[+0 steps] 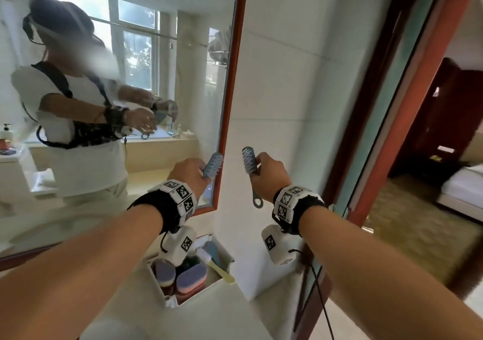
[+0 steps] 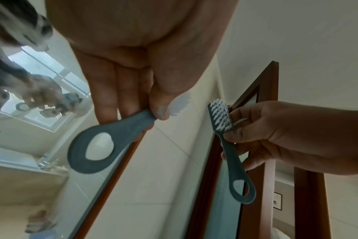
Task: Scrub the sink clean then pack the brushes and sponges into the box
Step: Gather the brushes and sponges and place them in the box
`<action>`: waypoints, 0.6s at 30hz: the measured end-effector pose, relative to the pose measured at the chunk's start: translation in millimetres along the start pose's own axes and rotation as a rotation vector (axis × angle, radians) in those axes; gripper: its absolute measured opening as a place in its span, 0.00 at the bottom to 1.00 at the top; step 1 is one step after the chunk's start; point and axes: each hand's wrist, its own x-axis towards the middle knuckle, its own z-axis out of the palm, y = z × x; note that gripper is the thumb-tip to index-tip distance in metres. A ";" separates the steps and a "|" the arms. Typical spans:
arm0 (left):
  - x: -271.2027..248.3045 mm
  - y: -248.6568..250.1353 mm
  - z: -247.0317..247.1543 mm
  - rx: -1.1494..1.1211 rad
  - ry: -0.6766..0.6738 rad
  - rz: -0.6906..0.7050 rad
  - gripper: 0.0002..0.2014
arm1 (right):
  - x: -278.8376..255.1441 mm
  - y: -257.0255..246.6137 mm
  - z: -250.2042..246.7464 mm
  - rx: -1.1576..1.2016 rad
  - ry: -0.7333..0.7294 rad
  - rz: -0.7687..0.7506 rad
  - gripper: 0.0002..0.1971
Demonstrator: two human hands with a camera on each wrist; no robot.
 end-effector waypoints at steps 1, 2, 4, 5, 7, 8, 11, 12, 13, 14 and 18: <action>9.7 5.0 13.8 -0.022 -0.018 0.002 0.06 | 8.9 12.5 -1.2 -0.031 0.008 0.013 0.07; 19.9 9.0 28.2 -0.037 -0.030 0.009 0.06 | 17.7 24.8 -2.5 -0.054 0.017 0.026 0.07; 39.1 16.7 55.3 -0.035 -0.048 0.021 0.05 | 35.3 48.7 -3.6 -0.065 0.026 0.059 0.06; 47.8 20.2 66.9 -0.023 -0.058 0.027 0.05 | 44.2 60.3 -2.9 -0.064 0.025 0.078 0.05; 63.5 24.1 88.6 -0.012 -0.096 0.029 0.05 | 59.3 81.8 3.6 -0.060 0.015 0.115 0.05; 69.7 24.9 97.9 -0.018 -0.115 0.022 0.05 | 66.3 91.8 9.6 -0.059 0.007 0.127 0.05; 89.8 20.0 122.2 -0.042 -0.141 -0.025 0.05 | 91.5 115.3 33.8 -0.052 -0.033 0.143 0.05; 96.3 15.2 130.6 -0.054 -0.143 -0.046 0.05 | 100.6 120.3 44.3 -0.035 -0.053 0.143 0.04; 102.2 9.6 137.6 -0.056 -0.133 -0.069 0.05 | 110.2 124.0 56.8 -0.014 -0.075 0.139 0.04; 107.4 1.8 145.2 -0.035 -0.116 -0.094 0.05 | 119.3 125.4 70.2 0.004 -0.103 0.127 0.04; 116.5 -29.8 165.5 0.038 -0.064 -0.266 0.06 | 146.2 121.7 127.5 0.093 -0.271 0.042 0.03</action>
